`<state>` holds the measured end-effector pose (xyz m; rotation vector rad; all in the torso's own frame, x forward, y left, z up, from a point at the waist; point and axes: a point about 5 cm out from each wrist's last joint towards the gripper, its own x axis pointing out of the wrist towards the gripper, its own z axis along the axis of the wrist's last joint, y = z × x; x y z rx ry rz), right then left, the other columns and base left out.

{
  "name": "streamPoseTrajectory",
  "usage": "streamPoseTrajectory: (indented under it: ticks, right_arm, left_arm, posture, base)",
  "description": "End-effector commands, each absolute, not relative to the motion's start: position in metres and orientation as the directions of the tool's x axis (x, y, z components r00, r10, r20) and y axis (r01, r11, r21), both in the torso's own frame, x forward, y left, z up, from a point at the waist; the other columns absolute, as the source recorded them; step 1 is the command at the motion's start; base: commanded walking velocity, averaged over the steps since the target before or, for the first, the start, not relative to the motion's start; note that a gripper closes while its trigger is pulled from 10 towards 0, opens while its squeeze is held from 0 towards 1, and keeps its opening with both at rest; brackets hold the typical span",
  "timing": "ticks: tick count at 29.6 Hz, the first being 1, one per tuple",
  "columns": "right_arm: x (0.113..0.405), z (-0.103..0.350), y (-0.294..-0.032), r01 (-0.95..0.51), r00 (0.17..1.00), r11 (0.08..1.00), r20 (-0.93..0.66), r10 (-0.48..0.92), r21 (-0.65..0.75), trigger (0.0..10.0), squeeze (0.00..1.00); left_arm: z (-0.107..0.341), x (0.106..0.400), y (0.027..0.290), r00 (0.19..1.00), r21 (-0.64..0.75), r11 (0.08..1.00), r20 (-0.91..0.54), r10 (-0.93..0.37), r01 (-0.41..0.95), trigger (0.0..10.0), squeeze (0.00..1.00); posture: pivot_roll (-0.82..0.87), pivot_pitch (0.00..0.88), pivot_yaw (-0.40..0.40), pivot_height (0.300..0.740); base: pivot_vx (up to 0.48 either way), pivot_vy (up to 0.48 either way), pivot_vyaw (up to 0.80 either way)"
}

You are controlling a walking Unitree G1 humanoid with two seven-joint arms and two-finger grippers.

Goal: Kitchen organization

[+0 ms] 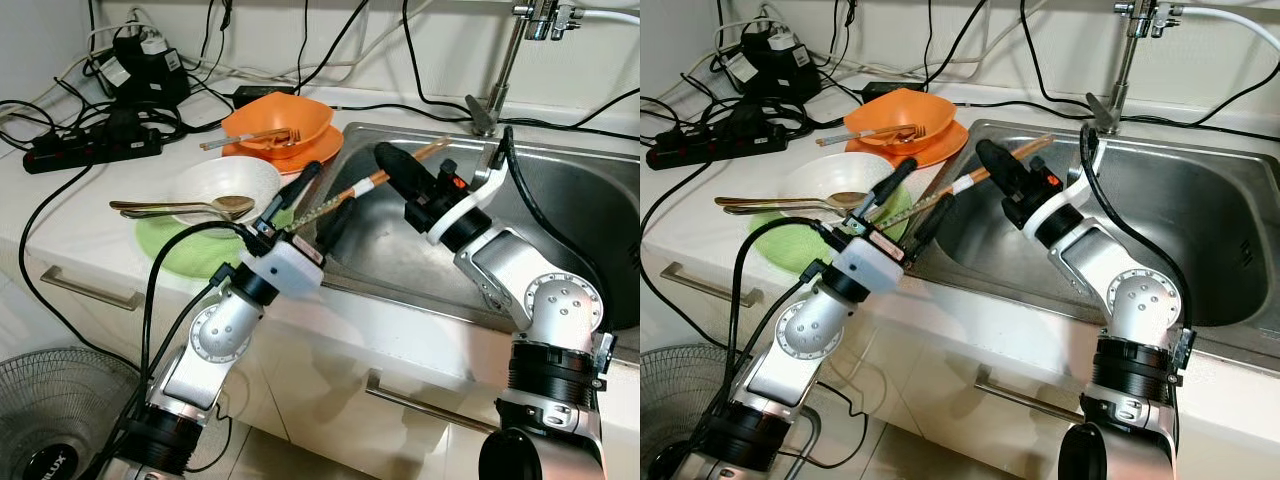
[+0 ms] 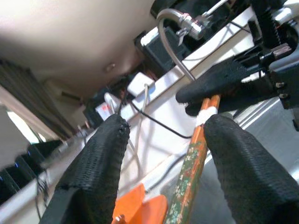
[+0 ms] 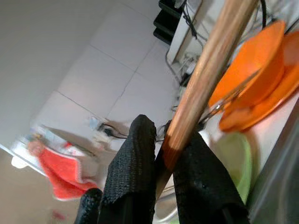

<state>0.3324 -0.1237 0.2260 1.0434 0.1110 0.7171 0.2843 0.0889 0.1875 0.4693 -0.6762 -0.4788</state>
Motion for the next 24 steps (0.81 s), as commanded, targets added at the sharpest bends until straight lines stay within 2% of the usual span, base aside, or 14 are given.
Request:
streamPoseTrajectory:
  ticks: [1,7,10,14,18,21,22,23,24]
  right_arm:
    - [0.341,0.218,-0.137,-0.423,0.839,0.470,0.139,0.525,0.775,0.0,0.00]
    - [0.358,0.224,-0.149,-0.423,0.866,0.563,0.133,0.483,0.710,0.0,0.00]
    - [0.362,0.225,-0.151,-0.417,0.874,0.579,0.135,0.467,0.701,0.0,0.00]
    - [0.367,0.225,-0.153,-0.402,0.889,0.590,0.145,0.434,0.700,0.0,0.00]
    - [0.372,0.222,-0.159,-0.362,0.916,0.657,0.124,0.381,0.661,0.0,0.00]
    - [0.380,0.216,-0.169,-0.295,0.949,0.809,0.061,0.308,0.508,0.0,0.00]
    - [0.380,0.216,-0.169,-0.295,0.949,0.809,0.061,0.308,0.508,0.0,0.00]
    - [0.384,0.212,-0.174,-0.278,0.957,0.879,0.031,0.289,0.387,0.0,0.00]
    - [0.385,0.210,-0.175,-0.272,0.959,0.904,0.014,0.283,0.332,0.0,0.00]
  left_arm:
    - [0.212,0.287,0.103,0.675,0.503,0.842,0.553,-0.488,0.196,10.0,1.00]
    - [0.214,0.283,0.106,0.682,0.492,0.845,0.546,-0.487,0.210,10.0,1.00]
    - [0.214,0.281,0.108,0.687,0.490,0.845,0.539,-0.487,0.213,10.0,1.00]
    - [0.213,0.281,0.111,0.709,0.466,0.857,0.527,-0.468,0.220,10.0,1.00]
    - [0.207,0.284,0.113,0.765,0.389,0.885,0.478,-0.431,0.255,10.0,1.00]
    - [0.195,0.286,0.118,0.832,0.278,0.913,0.395,-0.391,0.297,10.0,1.00]
    - [0.195,0.286,0.118,0.832,0.278,0.913,0.395,-0.391,0.297,10.0,1.00]
    - [0.191,0.287,0.119,0.848,0.233,0.922,0.369,-0.379,0.310,10.0,1.00]
    - [0.189,0.287,0.119,0.854,0.216,0.919,0.346,-0.387,0.329,10.0,1.00]
  posture:
    - [-0.08,0.000,0.088,0.740]
    - [-0.07,0.000,0.091,0.740]
    - [-0.07,0.000,0.089,0.740]
    - [-0.06,0.000,0.091,0.740]
    - [-0.06,0.000,0.097,0.740]
    - [-0.06,0.000,0.102,0.740]
    - [-0.06,0.000,0.102,0.740]
    - [-0.06,0.000,0.103,0.740]
    - [-0.06,0.000,0.105,0.740]
  base:
    - [0.000,0.000,0.00]
    - [0.000,0.000,0.00]
    - [0.000,0.000,0.00]
    - [0.000,0.000,0.00]
    - [0.000,0.000,0.00]
    - [0.000,0.000,0.00]
    - [0.000,0.000,0.00]
    - [0.000,0.000,0.00]
    - [0.000,0.000,0.00]
